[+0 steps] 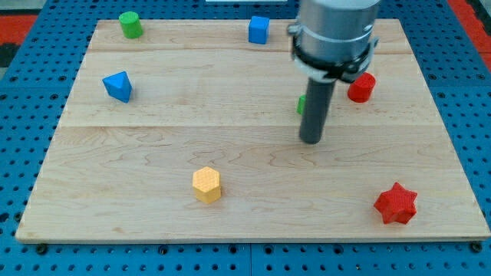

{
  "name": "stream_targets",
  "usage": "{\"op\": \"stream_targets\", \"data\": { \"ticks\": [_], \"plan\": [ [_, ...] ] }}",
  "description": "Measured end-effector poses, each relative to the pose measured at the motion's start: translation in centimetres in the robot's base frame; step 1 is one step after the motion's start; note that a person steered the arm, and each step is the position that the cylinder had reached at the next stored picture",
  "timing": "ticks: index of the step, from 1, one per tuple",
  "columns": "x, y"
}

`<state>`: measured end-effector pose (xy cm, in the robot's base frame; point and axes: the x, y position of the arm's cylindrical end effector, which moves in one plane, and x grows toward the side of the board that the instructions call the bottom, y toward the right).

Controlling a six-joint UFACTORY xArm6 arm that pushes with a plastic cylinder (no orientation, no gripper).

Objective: Push the green star to the bottom left of the board

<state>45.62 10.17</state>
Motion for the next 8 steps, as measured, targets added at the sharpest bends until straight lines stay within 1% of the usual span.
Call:
{"op": "stream_targets", "data": {
  "ticks": [1,3,4,5,6,7,8],
  "plan": [
    [-4.3,2.2],
    [-9.1,-0.6],
    [-12.0,1.3],
    [-13.7,0.2],
    [-13.0,-6.0],
    [-11.1,-12.8],
    [-11.1,-14.1]
  ]
}}
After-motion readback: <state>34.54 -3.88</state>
